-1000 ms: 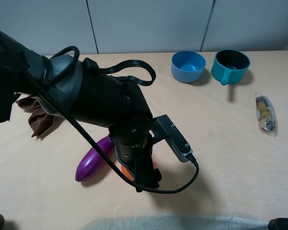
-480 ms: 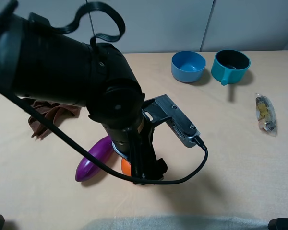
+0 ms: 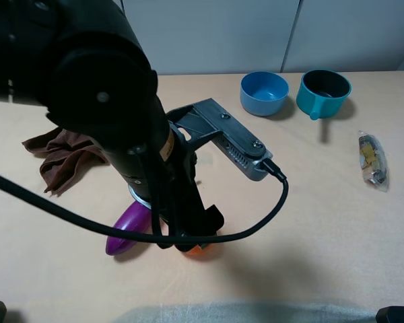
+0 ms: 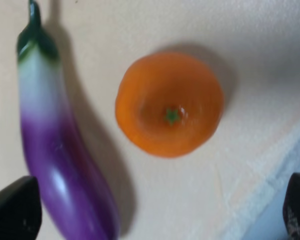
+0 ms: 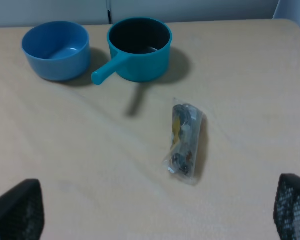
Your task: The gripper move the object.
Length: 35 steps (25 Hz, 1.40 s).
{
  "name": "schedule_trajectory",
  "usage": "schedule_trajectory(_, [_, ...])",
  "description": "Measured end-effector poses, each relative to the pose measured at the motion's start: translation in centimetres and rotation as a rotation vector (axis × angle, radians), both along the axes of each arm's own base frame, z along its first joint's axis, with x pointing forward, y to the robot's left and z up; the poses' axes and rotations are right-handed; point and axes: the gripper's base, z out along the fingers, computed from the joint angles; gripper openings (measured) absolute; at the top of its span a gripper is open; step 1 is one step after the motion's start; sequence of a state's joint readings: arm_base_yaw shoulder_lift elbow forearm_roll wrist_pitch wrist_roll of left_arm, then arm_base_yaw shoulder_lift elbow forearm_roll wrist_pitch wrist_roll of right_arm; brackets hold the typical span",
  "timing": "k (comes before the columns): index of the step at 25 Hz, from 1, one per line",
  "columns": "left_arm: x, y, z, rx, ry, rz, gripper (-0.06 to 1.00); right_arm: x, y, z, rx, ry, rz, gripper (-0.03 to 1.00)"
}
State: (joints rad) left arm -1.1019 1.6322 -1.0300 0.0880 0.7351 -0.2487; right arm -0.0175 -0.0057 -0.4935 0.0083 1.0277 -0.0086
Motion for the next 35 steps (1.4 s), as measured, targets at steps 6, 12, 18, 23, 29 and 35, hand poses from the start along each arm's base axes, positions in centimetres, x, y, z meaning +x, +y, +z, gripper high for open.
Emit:
schedule_trajectory(6, [-0.6, 1.9, 3.1, -0.021, -0.012, 0.042, 0.97, 0.0, 0.0, 0.0, 0.0, 0.0, 0.0, 0.69])
schedule_trajectory(12, [-1.4, 4.2, 6.5, -0.054, -0.053, 0.081, 0.99, 0.0, 0.0, 0.0, 0.0, 0.0, 0.0, 0.69])
schedule_trajectory(18, [-2.7, 7.0, 9.5, -0.076, -0.076, 0.104, 0.99, 0.0, 0.0, 0.0, 0.0, 0.0, 0.0, 0.69])
schedule_trajectory(23, [-4.1, 9.8, 11.7, -0.094, -0.086, 0.119, 0.99, 0.0, 0.0, 0.0, 0.0, 0.0, 0.0, 0.69])
schedule_trajectory(29, [-5.4, 12.4, 13.8, -0.152, -0.112, 0.128, 0.99, 0.0, 0.0, 0.0, 0.0, 0.0, 0.0, 0.69])
schedule_trajectory(35, [-6.2, 14.6, 15.4, -0.222, -0.188, 0.121, 0.99, 0.0, 0.0, 0.0, 0.0, 0.0, 0.0, 0.69])
